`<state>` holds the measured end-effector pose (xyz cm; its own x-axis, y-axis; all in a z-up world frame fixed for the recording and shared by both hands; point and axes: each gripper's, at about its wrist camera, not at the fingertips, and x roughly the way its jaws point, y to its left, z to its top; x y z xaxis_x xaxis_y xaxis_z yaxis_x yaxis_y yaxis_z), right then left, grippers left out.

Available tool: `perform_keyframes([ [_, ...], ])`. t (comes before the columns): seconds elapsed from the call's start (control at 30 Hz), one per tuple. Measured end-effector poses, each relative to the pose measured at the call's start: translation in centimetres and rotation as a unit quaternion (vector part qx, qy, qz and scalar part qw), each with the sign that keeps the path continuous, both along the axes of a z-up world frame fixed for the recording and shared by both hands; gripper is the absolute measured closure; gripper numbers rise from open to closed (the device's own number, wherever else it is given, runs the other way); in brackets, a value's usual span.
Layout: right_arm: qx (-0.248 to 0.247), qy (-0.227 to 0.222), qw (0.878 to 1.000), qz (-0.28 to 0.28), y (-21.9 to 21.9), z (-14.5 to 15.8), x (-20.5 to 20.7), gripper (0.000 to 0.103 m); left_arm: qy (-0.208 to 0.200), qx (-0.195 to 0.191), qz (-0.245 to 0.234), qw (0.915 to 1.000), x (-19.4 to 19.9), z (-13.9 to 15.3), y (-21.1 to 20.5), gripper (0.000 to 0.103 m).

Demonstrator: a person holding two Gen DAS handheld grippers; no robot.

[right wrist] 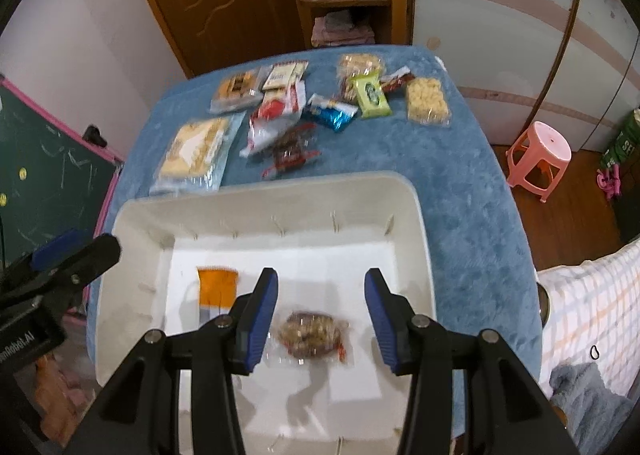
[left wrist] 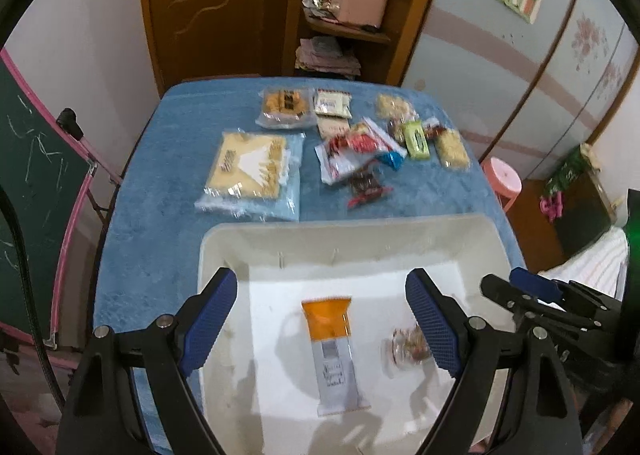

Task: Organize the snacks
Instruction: 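Grasp the large bread bag with the left tool while the right tool grasps the red-white chip bag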

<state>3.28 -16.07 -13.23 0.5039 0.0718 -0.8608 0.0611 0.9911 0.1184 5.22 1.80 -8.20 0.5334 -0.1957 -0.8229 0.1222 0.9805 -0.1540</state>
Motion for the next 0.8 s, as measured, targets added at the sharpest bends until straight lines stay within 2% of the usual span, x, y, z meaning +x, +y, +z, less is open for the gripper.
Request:
perform_keyframes([
  [0.13, 0.008, -0.010, 1.000, 0.001, -0.7, 2.1, 2.1, 0.057, -0.030, 0.021, 0.006, 0.9993, 1.6, 2.4, 0.7, 0.017],
  [0.27, 0.019, -0.010, 1.000, 0.013, -1.4, 4.4, 5.4, 0.052, -0.055, 0.035, -0.002, 0.9979, 3.6, 5.2, 1.2, 0.017],
  [0.4, -0.003, -0.033, 0.999, 0.020, -1.3, 6.8, 9.0, 0.052, -0.074, 0.038, -0.007, 0.9965, 6.2, 7.7, 1.7, 0.016],
  [0.47, -0.008, -0.051, 0.999, 0.017, -1.3, 7.5, 10.7, 0.051, -0.084, 0.049, -0.007, 0.9952, 7.8, 8.5, 1.8, 0.011],
  [0.57, -0.009, -0.046, 0.998, 0.029, -1.1, 7.5, 13.5, 0.051, -0.097, 0.062, 0.000, 0.9933, 9.9, 9.3, 2.0, 0.011],
  [0.67, 0.010, -0.022, 0.999, 0.028, -1.3, 6.5, 16.4, 0.051, -0.101, 0.075, 0.005, 0.9921, 12.6, 9.2, 2.2, 0.011],
  [0.73, 0.036, -0.004, 0.999, 0.029, -1.5, 5.6, 18.2, 0.051, -0.094, 0.078, 0.009, 0.9925, 14.5, 8.4, 2.3, 0.011],
  [0.8, 0.058, 0.017, 0.997, 0.038, -1.2, 4.5, 20.0, 0.051, -0.070, 0.080, 0.010, 0.9943, 16.6, 6.8, 2.2, 0.011],
])
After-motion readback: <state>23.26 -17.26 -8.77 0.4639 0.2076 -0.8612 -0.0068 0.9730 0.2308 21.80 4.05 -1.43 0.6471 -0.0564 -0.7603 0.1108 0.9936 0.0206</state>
